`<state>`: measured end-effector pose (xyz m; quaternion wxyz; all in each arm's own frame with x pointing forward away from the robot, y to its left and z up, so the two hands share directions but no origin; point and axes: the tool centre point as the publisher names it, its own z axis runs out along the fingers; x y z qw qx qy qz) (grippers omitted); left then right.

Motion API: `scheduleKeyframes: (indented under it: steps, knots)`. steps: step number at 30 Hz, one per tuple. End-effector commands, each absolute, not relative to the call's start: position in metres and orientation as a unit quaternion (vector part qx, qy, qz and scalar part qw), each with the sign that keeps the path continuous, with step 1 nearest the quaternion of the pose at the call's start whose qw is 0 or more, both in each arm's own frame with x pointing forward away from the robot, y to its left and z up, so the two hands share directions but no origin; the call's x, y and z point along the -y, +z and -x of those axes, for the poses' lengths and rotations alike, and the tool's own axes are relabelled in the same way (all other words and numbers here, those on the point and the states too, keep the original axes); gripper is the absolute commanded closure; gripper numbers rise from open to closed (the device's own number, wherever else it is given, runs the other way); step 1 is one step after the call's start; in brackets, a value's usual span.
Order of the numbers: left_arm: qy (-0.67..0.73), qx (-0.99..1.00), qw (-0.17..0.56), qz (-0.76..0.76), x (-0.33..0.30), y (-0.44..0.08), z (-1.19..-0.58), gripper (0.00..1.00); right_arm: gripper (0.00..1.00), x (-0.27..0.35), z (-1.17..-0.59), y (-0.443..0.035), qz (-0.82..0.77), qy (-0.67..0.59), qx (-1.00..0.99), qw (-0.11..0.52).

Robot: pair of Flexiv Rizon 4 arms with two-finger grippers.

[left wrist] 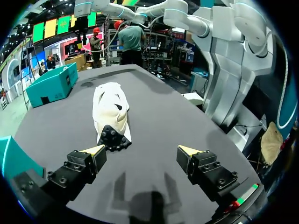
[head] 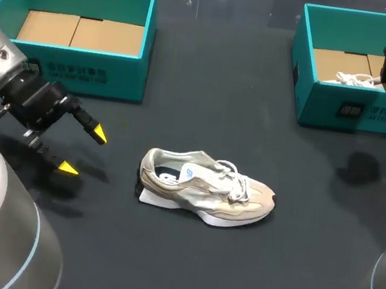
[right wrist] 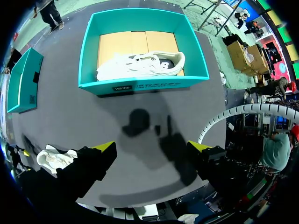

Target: Take the shoe out of the shoebox, open the shoe tongue, remove and reinsert the insole, then place the shoe into the shoebox

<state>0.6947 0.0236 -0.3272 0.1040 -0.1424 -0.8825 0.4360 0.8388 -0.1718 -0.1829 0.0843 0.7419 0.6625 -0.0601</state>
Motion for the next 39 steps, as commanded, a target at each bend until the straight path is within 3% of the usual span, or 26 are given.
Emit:
scheduleKeyframes:
  steps: [1,39]
  knots:
    - [0.454,0.878,0.089,0.125,-0.023,-0.339,-0.687,0.00,0.00,0.171,-0.839,-0.183,-0.742,-0.060,-0.662,0.084]
    - [0.533,0.837,0.090,0.081,-0.047,-0.371,-0.682,0.00,0.00,0.171,-0.839,-0.183,-0.742,-0.060,-0.662,0.084]
